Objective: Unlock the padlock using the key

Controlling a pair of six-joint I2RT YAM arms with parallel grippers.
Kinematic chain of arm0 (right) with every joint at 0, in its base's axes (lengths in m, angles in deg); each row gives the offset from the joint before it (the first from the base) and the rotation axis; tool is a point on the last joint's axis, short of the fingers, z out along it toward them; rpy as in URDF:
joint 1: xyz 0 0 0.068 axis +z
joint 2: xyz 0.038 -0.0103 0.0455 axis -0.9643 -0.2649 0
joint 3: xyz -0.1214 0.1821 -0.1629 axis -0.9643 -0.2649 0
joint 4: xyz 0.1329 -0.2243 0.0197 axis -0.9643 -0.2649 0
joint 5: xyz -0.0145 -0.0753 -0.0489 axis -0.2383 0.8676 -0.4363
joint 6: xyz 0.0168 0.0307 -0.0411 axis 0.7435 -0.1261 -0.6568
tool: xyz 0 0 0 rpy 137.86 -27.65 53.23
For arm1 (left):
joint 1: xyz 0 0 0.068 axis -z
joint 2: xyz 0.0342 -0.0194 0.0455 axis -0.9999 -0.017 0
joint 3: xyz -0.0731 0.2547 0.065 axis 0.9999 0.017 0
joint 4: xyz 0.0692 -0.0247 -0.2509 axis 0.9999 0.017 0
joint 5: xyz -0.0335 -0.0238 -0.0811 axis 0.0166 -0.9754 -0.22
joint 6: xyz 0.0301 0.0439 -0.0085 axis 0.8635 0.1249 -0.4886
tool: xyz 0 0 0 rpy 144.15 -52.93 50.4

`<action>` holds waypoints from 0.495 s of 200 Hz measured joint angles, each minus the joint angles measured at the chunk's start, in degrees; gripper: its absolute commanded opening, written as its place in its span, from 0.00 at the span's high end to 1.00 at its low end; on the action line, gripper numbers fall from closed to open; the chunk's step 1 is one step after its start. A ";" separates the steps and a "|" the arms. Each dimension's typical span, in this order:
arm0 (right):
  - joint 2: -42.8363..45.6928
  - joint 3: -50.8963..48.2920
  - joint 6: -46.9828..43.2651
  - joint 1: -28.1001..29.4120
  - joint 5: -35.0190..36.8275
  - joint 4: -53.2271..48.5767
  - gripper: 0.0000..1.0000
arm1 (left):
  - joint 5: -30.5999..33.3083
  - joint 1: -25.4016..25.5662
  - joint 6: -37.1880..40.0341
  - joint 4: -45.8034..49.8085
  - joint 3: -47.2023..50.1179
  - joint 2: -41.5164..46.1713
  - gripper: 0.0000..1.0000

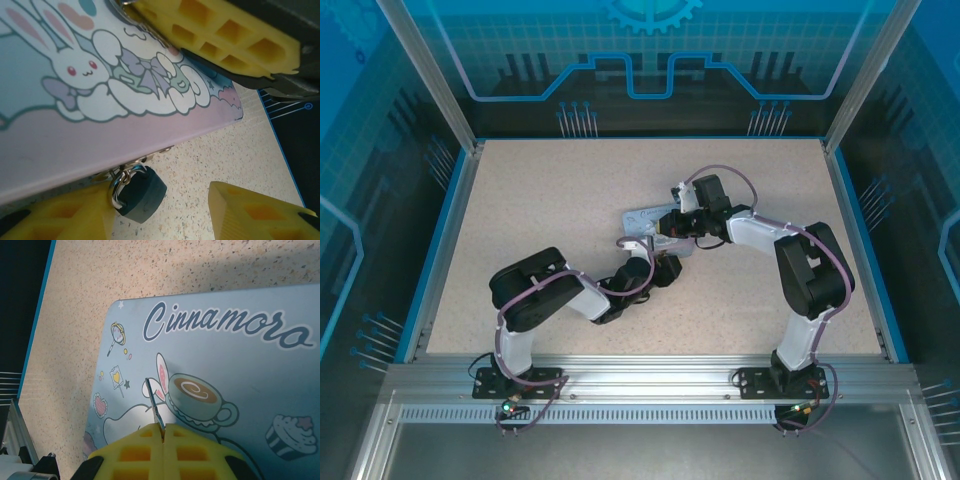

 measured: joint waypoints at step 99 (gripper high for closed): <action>-0.04 -0.02 0.00 0.00 -0.11 0.17 1.00 | 0.59 0.00 -1.49 0.48 -2.01 -1.44 0.61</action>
